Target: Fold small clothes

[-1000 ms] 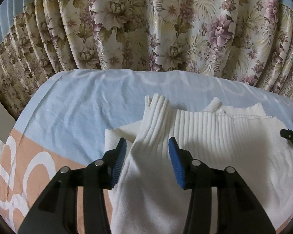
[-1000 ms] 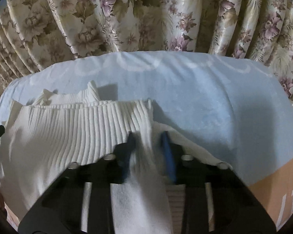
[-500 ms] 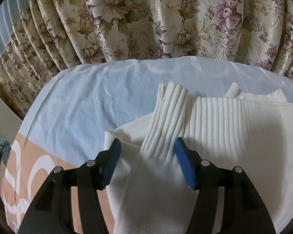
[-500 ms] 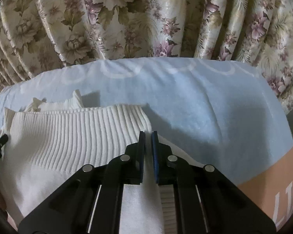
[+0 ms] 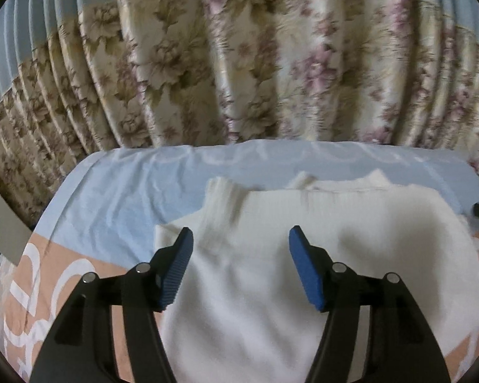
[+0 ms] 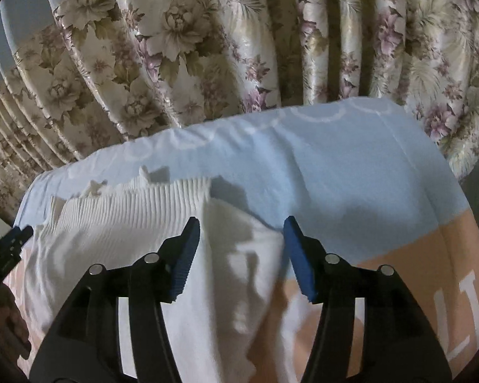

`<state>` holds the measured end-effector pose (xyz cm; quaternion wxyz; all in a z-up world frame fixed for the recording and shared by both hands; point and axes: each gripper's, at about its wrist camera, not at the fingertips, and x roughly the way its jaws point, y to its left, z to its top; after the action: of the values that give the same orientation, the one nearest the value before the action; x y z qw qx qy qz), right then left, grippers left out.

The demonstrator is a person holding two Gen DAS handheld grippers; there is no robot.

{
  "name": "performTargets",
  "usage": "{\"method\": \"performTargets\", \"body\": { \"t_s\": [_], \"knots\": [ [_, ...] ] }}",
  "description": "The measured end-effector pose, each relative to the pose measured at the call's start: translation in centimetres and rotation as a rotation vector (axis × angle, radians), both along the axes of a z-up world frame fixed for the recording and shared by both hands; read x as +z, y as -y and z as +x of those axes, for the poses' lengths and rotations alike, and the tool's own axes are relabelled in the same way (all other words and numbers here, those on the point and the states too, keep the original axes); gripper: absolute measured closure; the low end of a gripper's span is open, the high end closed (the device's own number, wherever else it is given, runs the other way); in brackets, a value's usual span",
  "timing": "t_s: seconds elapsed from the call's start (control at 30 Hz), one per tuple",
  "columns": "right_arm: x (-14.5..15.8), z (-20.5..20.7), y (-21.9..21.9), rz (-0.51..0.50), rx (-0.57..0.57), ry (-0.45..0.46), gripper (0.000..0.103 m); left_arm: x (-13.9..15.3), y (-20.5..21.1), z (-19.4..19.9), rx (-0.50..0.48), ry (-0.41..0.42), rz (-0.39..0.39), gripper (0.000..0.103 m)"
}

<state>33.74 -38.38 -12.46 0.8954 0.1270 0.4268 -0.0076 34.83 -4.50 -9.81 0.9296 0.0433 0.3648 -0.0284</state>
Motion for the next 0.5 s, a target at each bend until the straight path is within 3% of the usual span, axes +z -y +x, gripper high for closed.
{"method": "performTargets", "body": {
  "t_s": [0.27,0.5],
  "knots": [
    [-2.9,-2.1,0.0,0.080,0.019,-0.041,0.034,-2.6,1.7,-1.9,-0.019,-0.041,-0.025,0.039],
    [-4.0,-1.6,-0.5,0.115,0.051,-0.039,0.031,-4.6,1.4,-1.9,-0.005,-0.070,-0.062,0.039]
  ]
}}
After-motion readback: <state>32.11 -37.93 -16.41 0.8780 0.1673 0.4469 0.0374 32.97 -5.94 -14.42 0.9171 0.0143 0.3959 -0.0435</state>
